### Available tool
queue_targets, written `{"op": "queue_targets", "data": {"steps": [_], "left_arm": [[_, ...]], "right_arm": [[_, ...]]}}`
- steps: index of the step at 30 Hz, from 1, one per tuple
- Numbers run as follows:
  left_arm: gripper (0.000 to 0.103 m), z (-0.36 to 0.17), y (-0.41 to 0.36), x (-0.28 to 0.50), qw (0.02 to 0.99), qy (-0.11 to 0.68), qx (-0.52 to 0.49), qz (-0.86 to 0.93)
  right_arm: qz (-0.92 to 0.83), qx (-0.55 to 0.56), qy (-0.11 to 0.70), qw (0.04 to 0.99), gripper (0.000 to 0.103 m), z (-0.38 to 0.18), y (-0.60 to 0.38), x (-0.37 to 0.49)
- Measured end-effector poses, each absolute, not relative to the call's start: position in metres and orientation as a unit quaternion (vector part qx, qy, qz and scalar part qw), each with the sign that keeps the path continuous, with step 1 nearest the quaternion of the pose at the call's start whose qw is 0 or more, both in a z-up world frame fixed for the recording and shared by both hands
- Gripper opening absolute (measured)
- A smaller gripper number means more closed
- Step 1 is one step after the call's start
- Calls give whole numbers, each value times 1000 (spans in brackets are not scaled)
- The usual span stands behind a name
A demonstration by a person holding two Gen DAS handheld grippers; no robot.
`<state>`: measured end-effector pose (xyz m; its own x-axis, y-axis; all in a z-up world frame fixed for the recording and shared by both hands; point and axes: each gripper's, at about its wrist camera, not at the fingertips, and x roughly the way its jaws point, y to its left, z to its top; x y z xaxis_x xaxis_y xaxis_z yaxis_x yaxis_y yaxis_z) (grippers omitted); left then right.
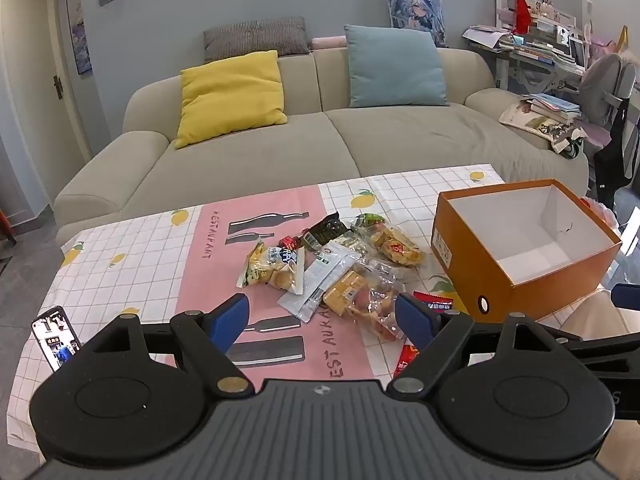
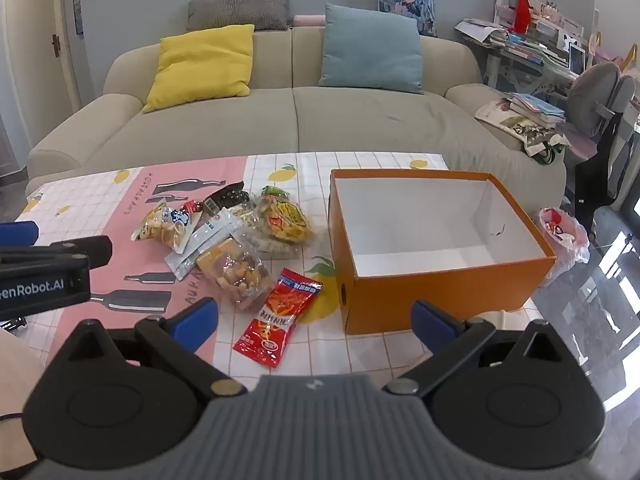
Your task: Organize snacks
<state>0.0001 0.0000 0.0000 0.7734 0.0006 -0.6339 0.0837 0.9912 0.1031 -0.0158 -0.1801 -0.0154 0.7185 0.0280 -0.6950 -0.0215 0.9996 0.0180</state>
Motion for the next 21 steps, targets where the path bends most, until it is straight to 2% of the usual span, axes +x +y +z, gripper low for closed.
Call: {"op": "queue_targets", "data": {"steps": [21], "left_arm": [[97,-7,-1,-1,938,339,66,-24]], "right_arm": [[3,11,387,922,100,-23,-182,-10]]}}
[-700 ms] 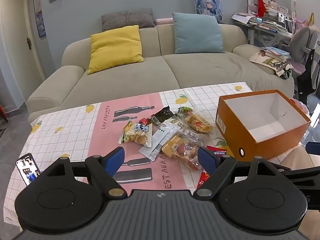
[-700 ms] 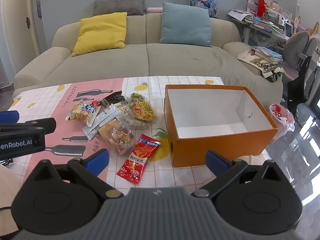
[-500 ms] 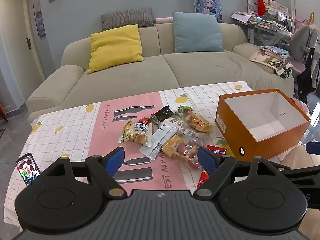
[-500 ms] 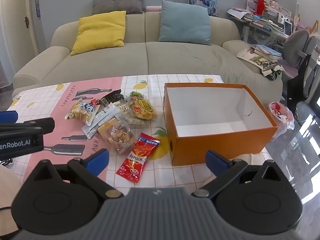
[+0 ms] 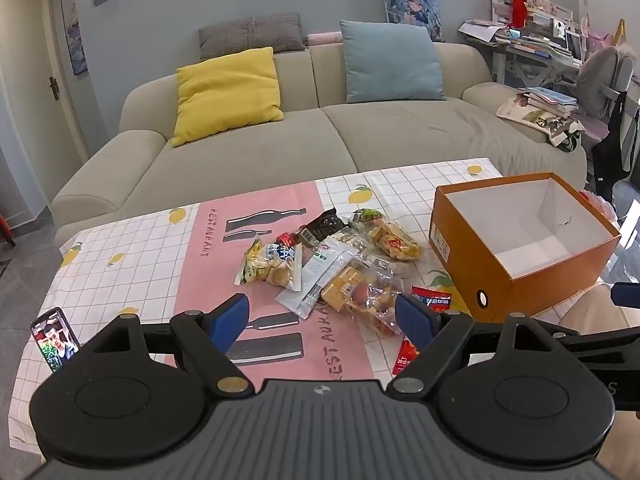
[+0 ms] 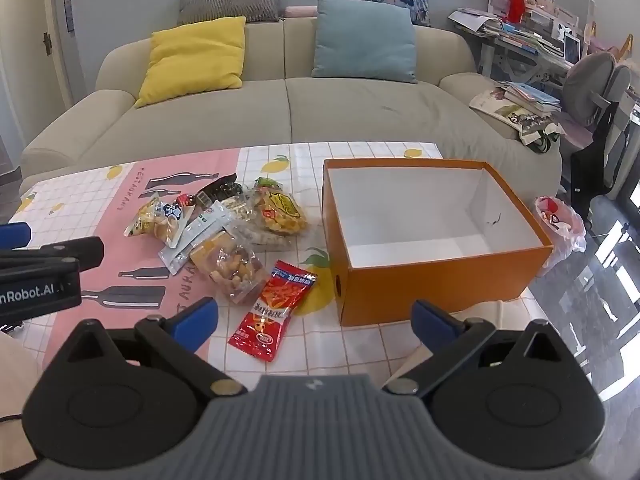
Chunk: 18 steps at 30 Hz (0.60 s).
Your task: Organize snacks
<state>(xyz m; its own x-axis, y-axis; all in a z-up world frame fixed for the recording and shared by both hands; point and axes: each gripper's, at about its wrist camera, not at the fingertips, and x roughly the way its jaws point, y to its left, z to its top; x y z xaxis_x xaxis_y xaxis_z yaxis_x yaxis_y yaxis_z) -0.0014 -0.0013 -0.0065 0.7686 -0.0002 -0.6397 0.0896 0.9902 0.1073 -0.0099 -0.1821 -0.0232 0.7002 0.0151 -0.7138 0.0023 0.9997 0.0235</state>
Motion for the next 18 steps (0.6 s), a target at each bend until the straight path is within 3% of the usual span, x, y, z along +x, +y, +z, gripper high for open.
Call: {"op": "queue_targets", "data": {"steps": [18], "left_arm": [[97,-10,-5,1,937,341,69,-23]], "right_arm": [[0,13,395,918,100,-24,-182,-8]]}}
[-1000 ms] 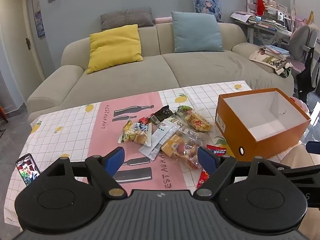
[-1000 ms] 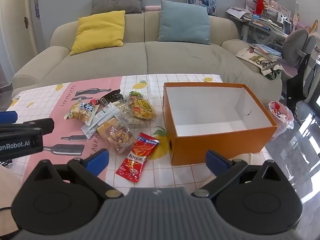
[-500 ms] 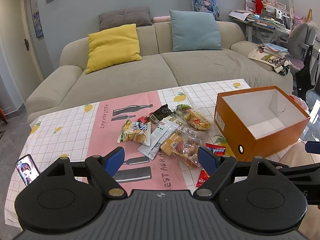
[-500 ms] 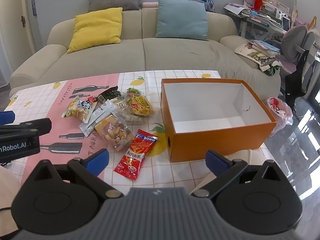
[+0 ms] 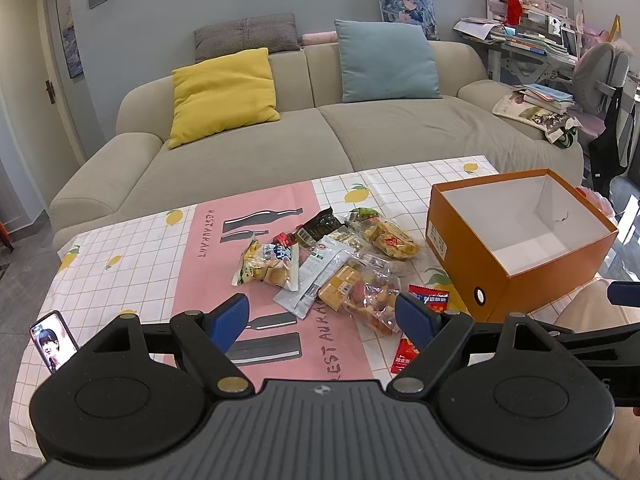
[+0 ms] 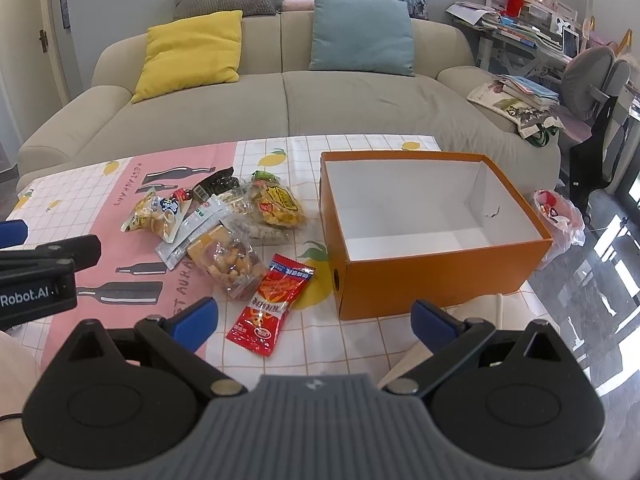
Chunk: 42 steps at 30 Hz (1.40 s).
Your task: Organize snacks
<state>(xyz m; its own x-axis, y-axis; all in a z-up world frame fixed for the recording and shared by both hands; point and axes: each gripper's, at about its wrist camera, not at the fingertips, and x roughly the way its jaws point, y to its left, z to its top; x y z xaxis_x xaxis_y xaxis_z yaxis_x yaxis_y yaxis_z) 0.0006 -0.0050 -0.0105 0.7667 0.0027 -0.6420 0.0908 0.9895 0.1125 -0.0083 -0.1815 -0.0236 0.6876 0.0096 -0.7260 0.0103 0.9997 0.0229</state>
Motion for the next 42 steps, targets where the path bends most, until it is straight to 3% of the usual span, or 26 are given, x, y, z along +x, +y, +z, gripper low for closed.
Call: {"op": "queue_targets", "data": {"steps": [42], "left_arm": [[97,-10,-6,1,937,342,69,-23]], "right_arm": [[-1,13,406,914,100,-26,-183,-8]]}}
